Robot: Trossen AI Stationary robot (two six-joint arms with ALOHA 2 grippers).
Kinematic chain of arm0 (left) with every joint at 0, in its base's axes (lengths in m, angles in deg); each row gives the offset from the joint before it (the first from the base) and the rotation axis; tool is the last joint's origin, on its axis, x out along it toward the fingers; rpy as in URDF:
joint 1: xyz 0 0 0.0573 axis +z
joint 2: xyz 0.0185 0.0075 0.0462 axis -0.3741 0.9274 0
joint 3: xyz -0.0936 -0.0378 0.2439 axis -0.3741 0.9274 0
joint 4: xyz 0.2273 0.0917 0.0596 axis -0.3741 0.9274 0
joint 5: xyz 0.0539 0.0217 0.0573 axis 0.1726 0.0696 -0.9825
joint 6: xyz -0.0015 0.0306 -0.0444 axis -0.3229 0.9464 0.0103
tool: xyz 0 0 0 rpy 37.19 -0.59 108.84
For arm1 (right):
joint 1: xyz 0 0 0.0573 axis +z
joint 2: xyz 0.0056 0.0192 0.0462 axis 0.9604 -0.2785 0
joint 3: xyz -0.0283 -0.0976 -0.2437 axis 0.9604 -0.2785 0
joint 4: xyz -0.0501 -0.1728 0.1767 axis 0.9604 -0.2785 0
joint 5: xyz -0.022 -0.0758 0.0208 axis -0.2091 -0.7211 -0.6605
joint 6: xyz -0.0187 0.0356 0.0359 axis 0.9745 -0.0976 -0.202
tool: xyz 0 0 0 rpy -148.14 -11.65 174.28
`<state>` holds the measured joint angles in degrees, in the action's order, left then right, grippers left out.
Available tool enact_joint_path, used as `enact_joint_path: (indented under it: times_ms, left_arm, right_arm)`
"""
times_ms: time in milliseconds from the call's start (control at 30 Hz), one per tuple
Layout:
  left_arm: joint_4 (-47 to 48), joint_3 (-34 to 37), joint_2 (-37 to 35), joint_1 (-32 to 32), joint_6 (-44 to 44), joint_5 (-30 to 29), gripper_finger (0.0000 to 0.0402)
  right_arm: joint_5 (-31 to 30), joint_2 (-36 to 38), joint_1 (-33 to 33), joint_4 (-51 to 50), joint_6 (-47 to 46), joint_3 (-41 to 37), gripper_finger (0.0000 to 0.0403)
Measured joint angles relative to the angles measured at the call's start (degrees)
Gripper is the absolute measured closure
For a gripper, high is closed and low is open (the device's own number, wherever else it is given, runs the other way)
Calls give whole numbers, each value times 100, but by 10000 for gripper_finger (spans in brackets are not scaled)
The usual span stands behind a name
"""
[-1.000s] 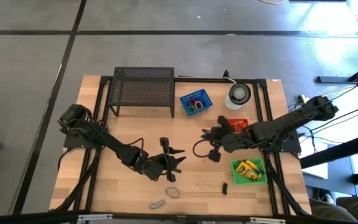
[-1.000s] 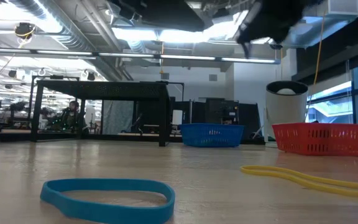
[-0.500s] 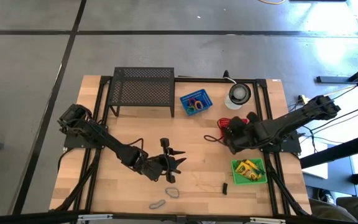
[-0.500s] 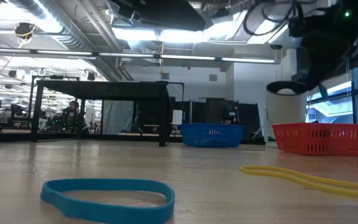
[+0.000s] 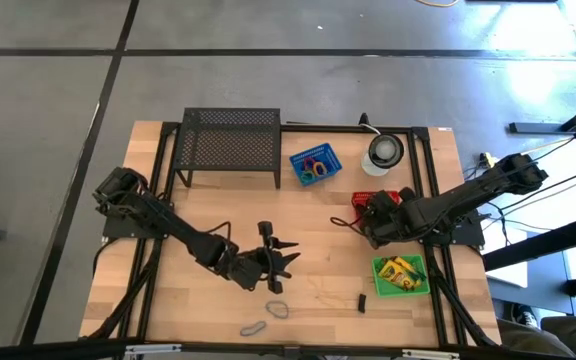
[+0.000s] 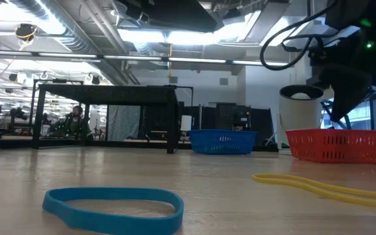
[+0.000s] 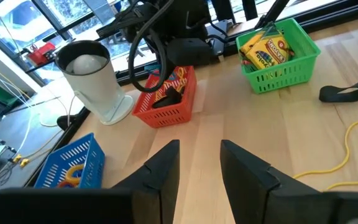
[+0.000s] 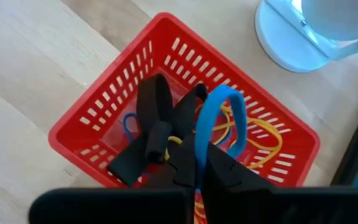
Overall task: Pick & Place Office Desk Supplies
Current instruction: Put the blue rubber band into the red bin
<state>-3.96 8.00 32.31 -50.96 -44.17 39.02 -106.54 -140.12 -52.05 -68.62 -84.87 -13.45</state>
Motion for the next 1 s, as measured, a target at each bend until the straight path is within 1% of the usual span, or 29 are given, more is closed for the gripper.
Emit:
enact_joint_path:
  times_ms: [133, 467, 700, 833, 900, 1000]
  left_arm:
    - [0, 0, 0, -2, 0, 4, 292]
    - [0, 0, 0, -2, 0, 13, 295]
    - [2, 0, 0, -2, 1, 13, 293]
    - [2, 0, 0, -2, 2, 13, 293]
    - [2, 0, 0, -2, 2, 14, 295]
    - [2, 0, 0, -2, 2, 13, 297]
  right_arm:
    - [-171, -2, -5, 8, -311, -68, 392]
    - [-145, -2, -5, 16, -337, -71, 392]
    - [273, -2, -2, 58, -90, -71, 395]
    - [281, -2, -2, 75, -71, -71, 399]
    - [174, -4, -2, 137, -87, -71, 392]
    - [127, -4, -2, 181, -93, -71, 371]
